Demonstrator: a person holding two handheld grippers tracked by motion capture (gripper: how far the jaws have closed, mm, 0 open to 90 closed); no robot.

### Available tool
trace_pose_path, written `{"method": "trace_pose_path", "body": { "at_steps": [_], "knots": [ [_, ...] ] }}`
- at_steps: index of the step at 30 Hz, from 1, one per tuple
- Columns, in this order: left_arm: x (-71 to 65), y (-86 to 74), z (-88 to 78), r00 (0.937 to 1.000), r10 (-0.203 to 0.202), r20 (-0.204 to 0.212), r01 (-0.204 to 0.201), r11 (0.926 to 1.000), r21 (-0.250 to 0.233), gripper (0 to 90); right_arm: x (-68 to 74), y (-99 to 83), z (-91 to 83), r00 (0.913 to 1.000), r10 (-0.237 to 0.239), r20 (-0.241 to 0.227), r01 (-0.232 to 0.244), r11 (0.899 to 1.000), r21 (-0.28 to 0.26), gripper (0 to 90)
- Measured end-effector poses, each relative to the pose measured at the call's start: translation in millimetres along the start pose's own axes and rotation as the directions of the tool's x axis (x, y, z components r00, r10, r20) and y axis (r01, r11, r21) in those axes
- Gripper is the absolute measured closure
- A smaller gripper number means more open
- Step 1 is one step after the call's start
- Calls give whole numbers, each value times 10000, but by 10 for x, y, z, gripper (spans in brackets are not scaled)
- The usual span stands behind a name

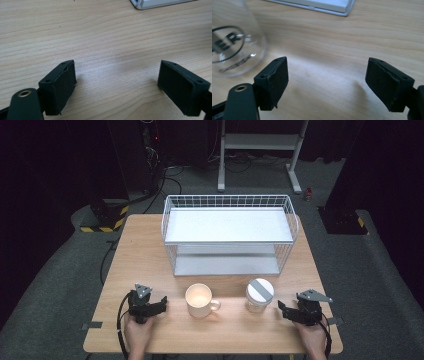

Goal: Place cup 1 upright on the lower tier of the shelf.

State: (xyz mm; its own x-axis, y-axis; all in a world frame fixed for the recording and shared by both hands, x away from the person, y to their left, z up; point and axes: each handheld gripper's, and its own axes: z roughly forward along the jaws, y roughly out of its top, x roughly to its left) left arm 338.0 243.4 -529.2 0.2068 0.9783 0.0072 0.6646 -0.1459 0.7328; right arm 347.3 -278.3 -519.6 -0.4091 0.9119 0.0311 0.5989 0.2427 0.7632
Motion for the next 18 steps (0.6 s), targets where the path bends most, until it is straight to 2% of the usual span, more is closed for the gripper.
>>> {"method": "trace_pose_path", "body": {
  "at_steps": [9,12,18],
  "knots": [
    [-1,0,0,10000,-11,-2,11,10000,-2,153,182,-106,-127,9980,-462,-432,457,9989,-117,185],
    [-1,0,0,10000,-11,-2,11,10000,-4,153,245,-139,-157,9967,-361,-734,352,9993,-129,182],
    [0,0,0,10000,-8,-4,8,10000,-5,153,380,-170,-188,9914,-505,-1206,476,9985,-266,176]
  ]
}}
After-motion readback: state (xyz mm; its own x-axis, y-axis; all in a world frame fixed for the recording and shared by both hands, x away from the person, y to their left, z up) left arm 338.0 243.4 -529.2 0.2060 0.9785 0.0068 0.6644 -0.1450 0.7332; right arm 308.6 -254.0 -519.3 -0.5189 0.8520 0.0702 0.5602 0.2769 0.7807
